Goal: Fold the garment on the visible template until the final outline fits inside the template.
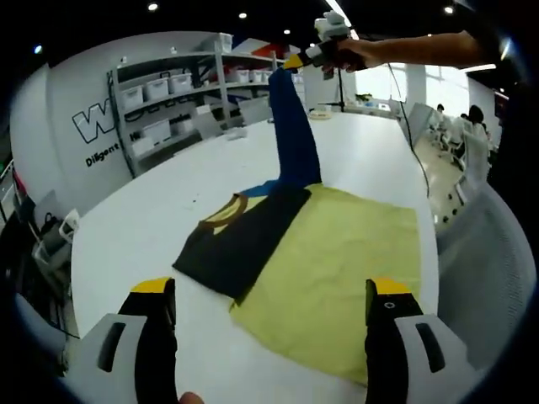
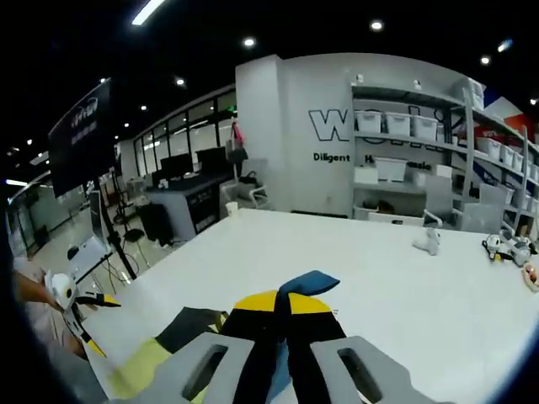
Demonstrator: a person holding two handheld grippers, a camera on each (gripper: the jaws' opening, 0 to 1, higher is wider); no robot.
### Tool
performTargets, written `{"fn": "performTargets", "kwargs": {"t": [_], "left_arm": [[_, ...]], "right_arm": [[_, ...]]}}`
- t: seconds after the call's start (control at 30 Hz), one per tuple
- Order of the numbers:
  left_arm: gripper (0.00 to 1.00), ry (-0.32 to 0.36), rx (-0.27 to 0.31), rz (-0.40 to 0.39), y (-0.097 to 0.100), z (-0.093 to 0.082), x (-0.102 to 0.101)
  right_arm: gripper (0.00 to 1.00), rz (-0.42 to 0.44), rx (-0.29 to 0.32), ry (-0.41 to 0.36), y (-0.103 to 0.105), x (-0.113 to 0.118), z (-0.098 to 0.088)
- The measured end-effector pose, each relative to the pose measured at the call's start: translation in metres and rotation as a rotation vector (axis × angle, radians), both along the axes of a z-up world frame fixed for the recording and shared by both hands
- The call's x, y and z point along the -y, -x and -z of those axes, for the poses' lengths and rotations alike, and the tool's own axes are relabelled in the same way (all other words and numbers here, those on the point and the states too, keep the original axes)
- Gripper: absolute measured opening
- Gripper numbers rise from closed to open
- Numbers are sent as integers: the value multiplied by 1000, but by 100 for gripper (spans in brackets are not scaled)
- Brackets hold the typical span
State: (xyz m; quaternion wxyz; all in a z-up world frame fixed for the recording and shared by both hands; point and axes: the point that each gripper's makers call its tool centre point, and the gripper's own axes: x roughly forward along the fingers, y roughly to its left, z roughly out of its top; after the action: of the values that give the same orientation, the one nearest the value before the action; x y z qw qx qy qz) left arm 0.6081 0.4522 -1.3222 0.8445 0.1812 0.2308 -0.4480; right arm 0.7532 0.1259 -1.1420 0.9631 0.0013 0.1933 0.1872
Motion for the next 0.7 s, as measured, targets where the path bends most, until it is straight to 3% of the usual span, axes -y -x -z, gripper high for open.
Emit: {"fn": "performTargets", "kwargs": {"t": [0.33, 0.7], "left_arm": [[93, 11, -11, -13, 9, 2, -18], [93, 35, -7, -6, 16, -2, -30]], "right_arm": [[0, -65, -21, 0, -7, -54, 10], [0, -91, -69, 28, -3, -90, 37]]}}
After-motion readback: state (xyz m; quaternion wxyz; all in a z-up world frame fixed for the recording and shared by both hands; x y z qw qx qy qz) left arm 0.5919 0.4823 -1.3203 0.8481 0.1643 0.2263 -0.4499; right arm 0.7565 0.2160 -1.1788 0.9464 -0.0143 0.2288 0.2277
